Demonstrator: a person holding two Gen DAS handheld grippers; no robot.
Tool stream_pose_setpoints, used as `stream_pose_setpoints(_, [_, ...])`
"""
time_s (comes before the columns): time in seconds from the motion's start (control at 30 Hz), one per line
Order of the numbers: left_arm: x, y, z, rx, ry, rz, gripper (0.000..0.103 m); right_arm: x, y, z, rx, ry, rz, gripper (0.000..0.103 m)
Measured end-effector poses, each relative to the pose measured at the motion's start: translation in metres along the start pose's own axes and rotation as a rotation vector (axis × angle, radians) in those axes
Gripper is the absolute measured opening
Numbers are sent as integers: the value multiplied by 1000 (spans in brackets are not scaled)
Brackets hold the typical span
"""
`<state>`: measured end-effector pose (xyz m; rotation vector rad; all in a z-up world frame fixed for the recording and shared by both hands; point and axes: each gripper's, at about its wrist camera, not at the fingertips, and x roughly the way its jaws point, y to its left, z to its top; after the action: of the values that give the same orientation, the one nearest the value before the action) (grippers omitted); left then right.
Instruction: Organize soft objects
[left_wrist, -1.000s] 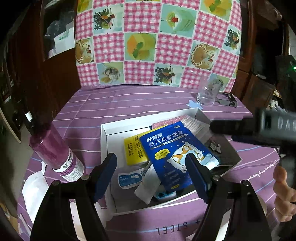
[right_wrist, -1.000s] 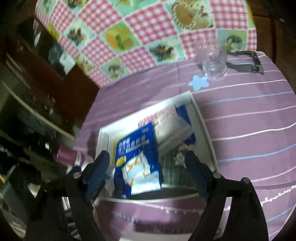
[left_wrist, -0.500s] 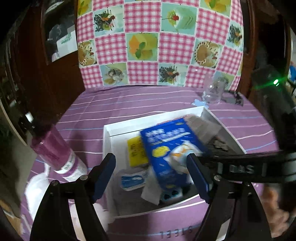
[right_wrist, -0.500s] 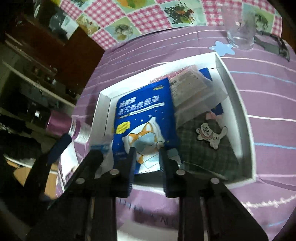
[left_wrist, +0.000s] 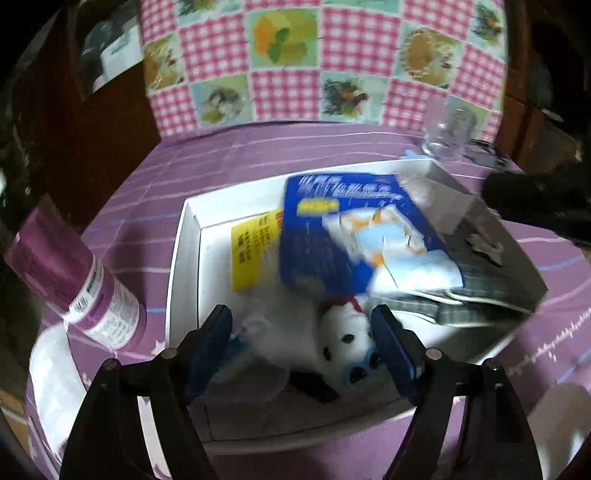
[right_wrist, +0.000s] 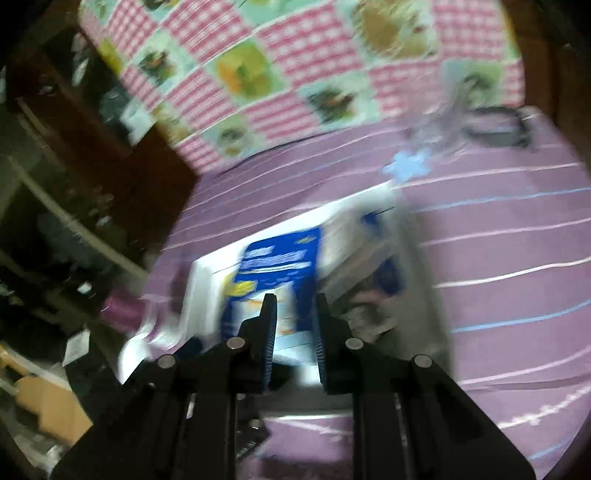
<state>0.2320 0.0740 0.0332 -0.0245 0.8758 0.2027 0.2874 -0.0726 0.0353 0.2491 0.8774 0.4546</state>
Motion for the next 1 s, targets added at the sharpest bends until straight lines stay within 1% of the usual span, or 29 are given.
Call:
stream_pose_setpoints(0.03, [1,2,0,-15,3,12,75,5,-2,0,-2,9,-36,21])
stream_pose_setpoints(0.07, [1,3,1,-21,0,23,73,13,-6,-2,4,37,-67,21])
stream_pose_setpoints(0.1, [1,4,1,-23,-3,37,73,26,-11,-4,22,92,-106,21])
stream_pose_setpoints(0.13, [2,4,0,-25,-4,55,73,34,-15,-5,36,122,-115,23])
stream_pose_setpoints(0.17, [4,4,0,-30,-1,69,73,36,-19,-6,58,119,-103,23])
stream_pose_setpoints(0.2, [6,5,-1,-36,-3,79,73,39,-21,-6,78,127,-69,23])
stream_pose_setpoints(0.23, [6,4,-2,-39,-13,91,73,41,-22,-5,84,155,-23,23])
stream_pose_setpoints(0.27, [6,3,-3,-38,-28,117,73,42,-23,-5,85,169,5,24])
stream_pose_setpoints(0.33, [2,-1,-4,-16,-50,133,73,39,-24,-4,89,160,4,24])
stream_pose_setpoints(0.4, [-3,-5,-4,15,-74,127,73,33,-23,-2,71,136,-17,24])
stream_pose_setpoints(0.47, [-12,-9,-3,38,-116,103,74,26,-17,-2,47,106,-45,24])
stream_pose_setpoints(0.5, [-16,-9,-3,38,-134,87,81,22,-15,-2,33,96,-55,24])
stream_pose_setpoints(0.53, [-20,-9,-2,27,-150,63,83,19,-12,-1,15,90,-55,24])
stream_pose_setpoints(0.6, [-24,-6,-1,-11,-175,17,84,14,-8,-1,-6,86,-37,24])
stream_pose_setpoints(0.67, [-25,2,2,-66,-172,-22,84,9,-5,-1,-22,86,-33,30])
stream_pose_setpoints(0.7, [-26,4,4,-85,-165,-32,84,9,-4,0,-24,89,-39,41])
stream_pose_setpoints(0.73, [-28,7,4,-97,-161,-41,84,8,-3,0,-25,94,-40,56])
stream_pose_setpoints(0.77, [-29,10,5,-110,-155,-56,84,7,-2,-1,-27,98,-35,61])
stream_pose_setpoints(0.8, [-30,11,5,-114,-146,-73,85,7,0,-1,-32,108,-26,64])
stream_pose_setpoints(0.87, [-31,12,6,-97,-116,-117,85,7,2,-2,-35,142,-13,64])
stream_pose_setpoints(0.9, [-31,11,7,-88,-106,-114,85,8,3,-3,-38,156,-13,64])
stream_pose_setpoints(1.0, [-36,5,9,-35,-118,-16,85,6,13,-6,-105,181,-47,64])
